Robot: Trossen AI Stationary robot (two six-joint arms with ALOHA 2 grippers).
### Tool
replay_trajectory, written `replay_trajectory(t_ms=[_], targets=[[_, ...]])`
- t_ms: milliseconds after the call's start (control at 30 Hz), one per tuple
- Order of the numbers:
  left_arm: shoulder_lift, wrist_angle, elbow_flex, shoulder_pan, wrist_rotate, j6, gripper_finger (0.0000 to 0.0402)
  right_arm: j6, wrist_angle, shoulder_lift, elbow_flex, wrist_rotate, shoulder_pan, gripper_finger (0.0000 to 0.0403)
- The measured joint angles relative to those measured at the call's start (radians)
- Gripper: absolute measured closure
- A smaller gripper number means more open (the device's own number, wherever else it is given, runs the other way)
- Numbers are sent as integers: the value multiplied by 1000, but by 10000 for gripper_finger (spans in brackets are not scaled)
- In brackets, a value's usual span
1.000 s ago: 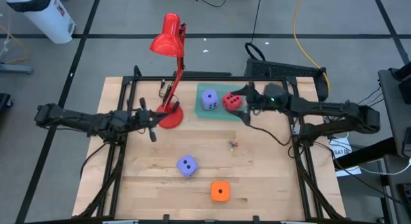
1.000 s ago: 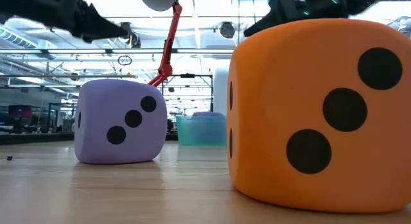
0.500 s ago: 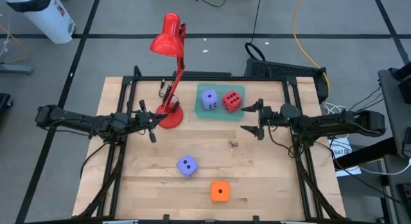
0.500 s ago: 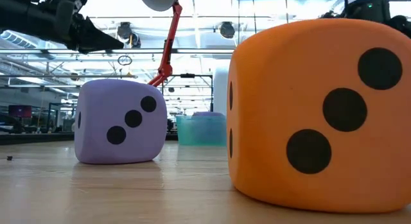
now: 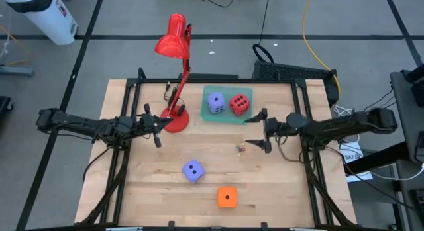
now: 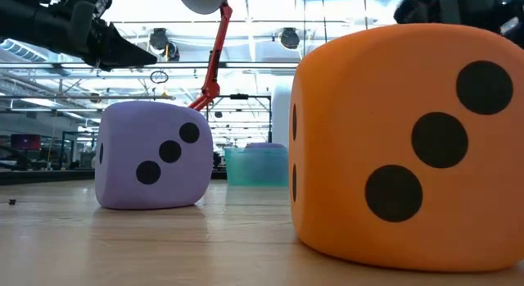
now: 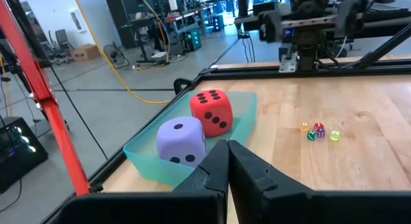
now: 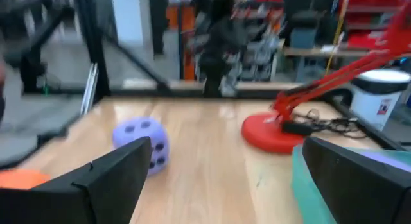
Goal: Pick & Place Dice
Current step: Put the orange die into the green bin
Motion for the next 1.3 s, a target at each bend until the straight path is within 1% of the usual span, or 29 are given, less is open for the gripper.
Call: replay_trajectory(t_ms=[100, 167, 267, 367, 467, 533, 667, 900, 1033, 1133, 1300], targets=[[0, -3, 0, 0, 0, 0, 394, -29, -271, 2, 146, 102, 94, 8], [0, -4, 0, 0, 1, 3, 397, -3, -464, 18, 263, 194, 158, 8], [0, -4, 0, 0, 1, 3, 398, 62, -729, 58, 417, 299, 260, 8], [0, -4, 0, 0, 2, 3, 388, 117, -887, 112, 537, 360, 357, 8], [0, -5, 0, 0, 3, 0, 378, 193, -1002, 175, 627, 401, 433, 8], [0, -4, 0, 0, 3, -1, 378, 245, -1057, 217, 671, 423, 479, 8], [0, -5, 0, 0, 3, -1, 377, 311, -1098, 320, 742, 420, 549, 8], [0, -5, 0, 0, 2, -5, 376, 400, -1128, 525, 902, 420, 623, 8], [0, -5, 0, 0, 2, -23, 376, 458, -1183, 617, 1002, 419, 634, 6], [0, -5, 0, 0, 14, -27, 376, 588, -1213, 662, 1064, 424, 625, 5], [0, -7, 0, 0, 35, -27, 376, 727, -1288, 741, 1157, 326, 609, 6]])
